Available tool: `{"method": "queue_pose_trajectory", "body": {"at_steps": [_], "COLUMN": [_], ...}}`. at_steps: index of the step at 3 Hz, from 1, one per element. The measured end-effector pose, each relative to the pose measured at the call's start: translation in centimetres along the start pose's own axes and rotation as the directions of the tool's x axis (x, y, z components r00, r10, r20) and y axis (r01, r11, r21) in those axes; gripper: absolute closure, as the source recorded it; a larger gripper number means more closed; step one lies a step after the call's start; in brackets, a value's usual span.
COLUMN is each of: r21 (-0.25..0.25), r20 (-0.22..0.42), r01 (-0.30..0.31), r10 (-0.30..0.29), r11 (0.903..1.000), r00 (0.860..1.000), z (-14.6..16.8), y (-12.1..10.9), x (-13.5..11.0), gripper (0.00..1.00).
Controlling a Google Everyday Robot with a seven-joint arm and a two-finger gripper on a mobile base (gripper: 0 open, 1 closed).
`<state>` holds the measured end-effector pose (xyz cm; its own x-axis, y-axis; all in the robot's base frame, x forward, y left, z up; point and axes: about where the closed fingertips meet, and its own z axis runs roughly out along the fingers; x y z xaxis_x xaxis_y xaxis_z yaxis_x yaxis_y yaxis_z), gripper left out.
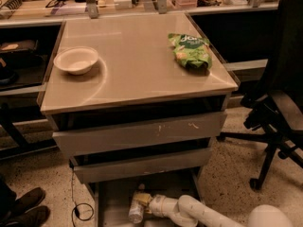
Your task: Place blue plastic bottle into bottom drawer
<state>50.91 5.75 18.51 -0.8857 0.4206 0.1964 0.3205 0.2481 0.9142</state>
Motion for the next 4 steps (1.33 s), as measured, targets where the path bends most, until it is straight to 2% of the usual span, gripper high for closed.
{"method": "queue_pose_trajectory", "body": {"at_steps": [2,3,4], "r21": [0.013,0.013,0.013], "r20": [-0.002,-0.002,-0.002], "r01": [-0.038,-0.038,-0.038], "r10": [0.038,0.038,0.038], "r11": [0.9992,0.9992,0.9992], "r00": [0.999,0.999,0.999], "z": [0.86,0.88,0.88], "y": [-1.74,-1.76,-1.76], "x": [-0.24,-0.24,-0.24], "gripper": [1.0,0.82,0.59]}}
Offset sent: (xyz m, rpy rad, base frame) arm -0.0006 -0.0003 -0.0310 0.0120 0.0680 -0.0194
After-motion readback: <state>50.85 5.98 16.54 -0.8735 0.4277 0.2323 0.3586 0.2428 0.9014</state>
